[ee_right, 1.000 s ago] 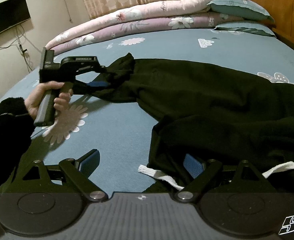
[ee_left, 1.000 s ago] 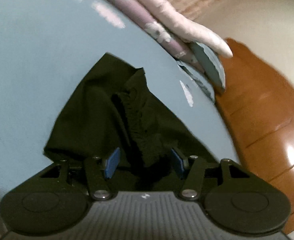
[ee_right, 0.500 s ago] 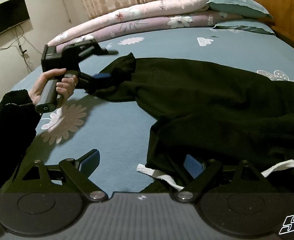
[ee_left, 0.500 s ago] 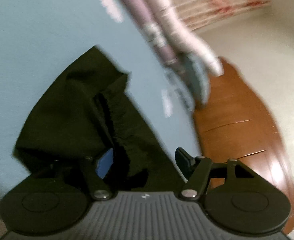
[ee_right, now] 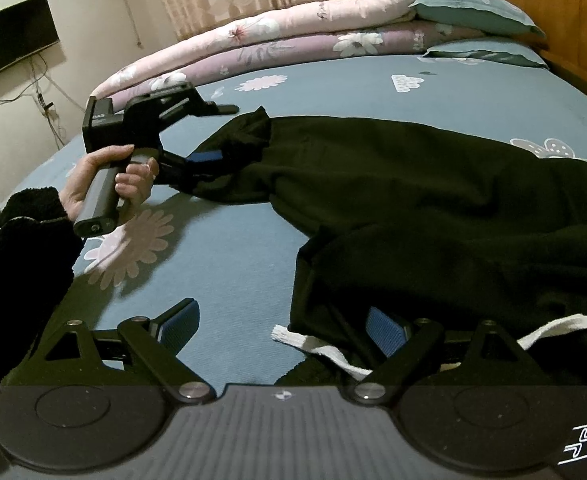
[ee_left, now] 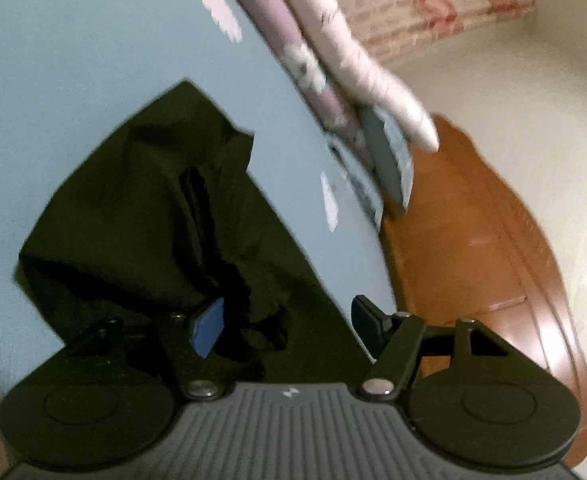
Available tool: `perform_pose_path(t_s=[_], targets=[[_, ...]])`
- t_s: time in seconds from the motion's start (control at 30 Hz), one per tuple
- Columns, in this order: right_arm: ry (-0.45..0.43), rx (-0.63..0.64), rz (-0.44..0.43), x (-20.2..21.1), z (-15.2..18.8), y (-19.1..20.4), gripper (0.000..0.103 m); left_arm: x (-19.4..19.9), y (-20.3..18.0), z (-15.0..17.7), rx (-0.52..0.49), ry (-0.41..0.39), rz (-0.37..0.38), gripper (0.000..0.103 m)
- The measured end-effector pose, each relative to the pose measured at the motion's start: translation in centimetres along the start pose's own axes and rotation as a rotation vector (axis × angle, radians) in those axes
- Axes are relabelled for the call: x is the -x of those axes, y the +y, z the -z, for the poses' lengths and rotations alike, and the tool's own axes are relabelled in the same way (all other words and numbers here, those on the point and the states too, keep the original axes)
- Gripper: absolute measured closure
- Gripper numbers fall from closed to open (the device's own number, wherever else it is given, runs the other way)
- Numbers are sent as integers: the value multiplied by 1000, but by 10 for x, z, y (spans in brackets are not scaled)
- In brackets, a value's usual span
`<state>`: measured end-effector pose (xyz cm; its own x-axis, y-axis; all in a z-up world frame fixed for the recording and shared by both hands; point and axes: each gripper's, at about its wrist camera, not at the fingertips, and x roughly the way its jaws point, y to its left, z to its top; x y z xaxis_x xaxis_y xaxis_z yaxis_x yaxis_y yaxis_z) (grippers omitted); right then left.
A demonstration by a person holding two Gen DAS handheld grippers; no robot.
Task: Fold clothes
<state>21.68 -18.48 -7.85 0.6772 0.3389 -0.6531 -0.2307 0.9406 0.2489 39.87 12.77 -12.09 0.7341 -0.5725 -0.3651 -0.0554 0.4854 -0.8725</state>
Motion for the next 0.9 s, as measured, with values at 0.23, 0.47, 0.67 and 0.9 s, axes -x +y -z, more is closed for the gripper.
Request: perform_pose_path(t_s=[0.23,0.47,0.67,0.9], targets=[[-2,-8,-2,-1,1,-2,10,9,-7,1,-16,-41,-22,35],[-2,0,-3,-1,1,-3,10,7,-7,4,42,-43,-40,36],[-4,-8,-3,-2,1,-4,10,19,-12,19,82,-67,-84,37],[-5,-7,-1,-2,2,-3,10,1,-8,17,100,-42,-40,37]])
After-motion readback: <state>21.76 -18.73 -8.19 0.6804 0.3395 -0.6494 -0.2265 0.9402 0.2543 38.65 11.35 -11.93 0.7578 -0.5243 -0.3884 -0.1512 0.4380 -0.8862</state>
